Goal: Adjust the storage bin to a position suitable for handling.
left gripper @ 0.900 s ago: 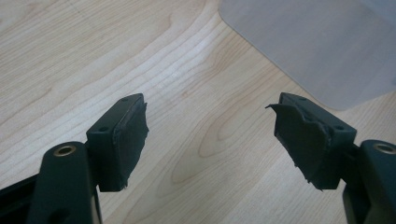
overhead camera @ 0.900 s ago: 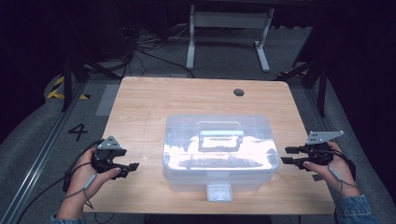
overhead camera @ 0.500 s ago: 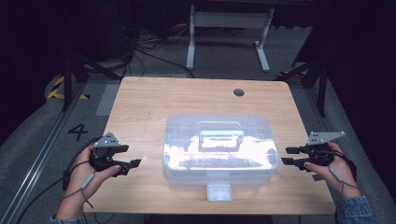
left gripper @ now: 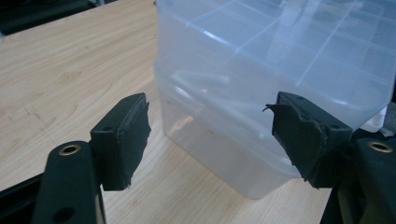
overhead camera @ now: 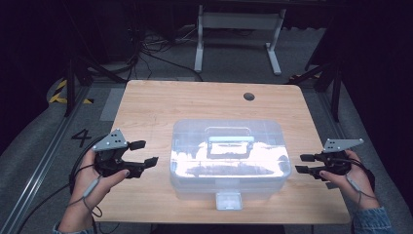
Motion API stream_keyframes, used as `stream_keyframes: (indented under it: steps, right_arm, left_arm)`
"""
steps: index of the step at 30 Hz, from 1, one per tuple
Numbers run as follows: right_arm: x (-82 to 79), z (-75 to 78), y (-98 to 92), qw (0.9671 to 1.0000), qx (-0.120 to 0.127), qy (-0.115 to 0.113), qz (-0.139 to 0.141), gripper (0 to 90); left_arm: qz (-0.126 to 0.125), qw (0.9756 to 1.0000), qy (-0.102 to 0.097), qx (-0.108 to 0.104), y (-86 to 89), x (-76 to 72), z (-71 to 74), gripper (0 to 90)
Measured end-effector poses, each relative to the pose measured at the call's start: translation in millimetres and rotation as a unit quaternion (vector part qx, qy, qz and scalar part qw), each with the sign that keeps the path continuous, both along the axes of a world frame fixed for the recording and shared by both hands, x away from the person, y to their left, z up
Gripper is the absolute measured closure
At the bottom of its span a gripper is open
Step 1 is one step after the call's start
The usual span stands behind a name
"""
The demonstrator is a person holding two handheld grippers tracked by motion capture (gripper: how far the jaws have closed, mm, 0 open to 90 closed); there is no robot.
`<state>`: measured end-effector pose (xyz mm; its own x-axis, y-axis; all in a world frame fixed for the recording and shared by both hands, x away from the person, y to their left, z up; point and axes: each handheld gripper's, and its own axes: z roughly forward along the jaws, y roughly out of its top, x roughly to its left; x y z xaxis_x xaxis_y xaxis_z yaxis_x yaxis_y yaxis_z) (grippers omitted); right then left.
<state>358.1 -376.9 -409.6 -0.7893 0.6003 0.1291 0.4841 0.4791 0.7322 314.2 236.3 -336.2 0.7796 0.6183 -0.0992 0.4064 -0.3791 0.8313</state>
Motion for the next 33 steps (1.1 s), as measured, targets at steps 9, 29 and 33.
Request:
stream_keyframes:
  steps: [9, 29, 33]
  right_arm:
    - [-6.6, 38.6, 8.9, 0.9982, 0.041, -0.039, 0.019, 43.8]
    - [-5.9, 126.2, 64.4, 0.9896, 0.07, -0.101, 0.074, 33.1]
    - [-2.2, 127.2, 73.5, 0.9903, 0.064, -0.098, 0.074, 32.0]
  left_arm:
    - [0.006, 0.9999, 0.01, 0.007, -5.1, -2.6, 3.8, 27.2]
    - [0.019, 0.9997, 0.014, -0.001, -1.8, -2.4, 1.5, 26.8]
    - [0.02, 0.9997, 0.017, -0.001, -0.7, -2.1, 0.4, 26.7]
